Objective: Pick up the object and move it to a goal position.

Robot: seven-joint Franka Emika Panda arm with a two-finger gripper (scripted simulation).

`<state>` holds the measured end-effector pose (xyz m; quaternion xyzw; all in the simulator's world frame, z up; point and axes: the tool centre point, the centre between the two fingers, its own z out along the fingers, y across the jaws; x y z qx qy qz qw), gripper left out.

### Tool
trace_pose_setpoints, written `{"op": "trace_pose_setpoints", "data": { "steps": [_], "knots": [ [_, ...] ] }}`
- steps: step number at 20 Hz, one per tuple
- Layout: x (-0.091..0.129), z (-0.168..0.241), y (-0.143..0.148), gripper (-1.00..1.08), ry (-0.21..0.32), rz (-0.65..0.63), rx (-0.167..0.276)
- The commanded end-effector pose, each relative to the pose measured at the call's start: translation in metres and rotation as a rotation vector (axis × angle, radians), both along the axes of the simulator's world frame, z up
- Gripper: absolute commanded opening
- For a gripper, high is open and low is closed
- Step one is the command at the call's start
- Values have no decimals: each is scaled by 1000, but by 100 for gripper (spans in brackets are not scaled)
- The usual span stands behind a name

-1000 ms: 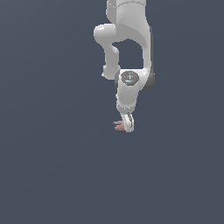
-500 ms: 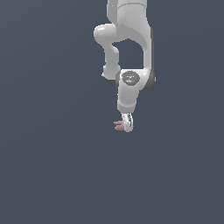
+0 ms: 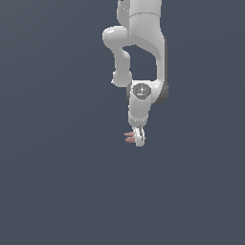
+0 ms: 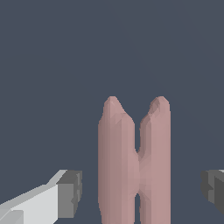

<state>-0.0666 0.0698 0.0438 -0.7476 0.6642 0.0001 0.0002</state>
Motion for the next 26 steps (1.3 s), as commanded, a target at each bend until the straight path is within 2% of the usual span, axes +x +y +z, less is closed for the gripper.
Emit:
{"op": "trace_pose_setpoints", "data": {
  "steps": [1, 8, 9, 20, 26],
  "knots": [
    [-1, -12, 0, 100, 1, -1, 0],
    [0, -27, 0, 100, 1, -2, 0],
    [0, -27, 0, -100, 1, -2, 0],
    [0, -26, 0, -100, -1, -3, 0],
    [12, -19, -7, -100, -1, -3, 0]
  ]
}}
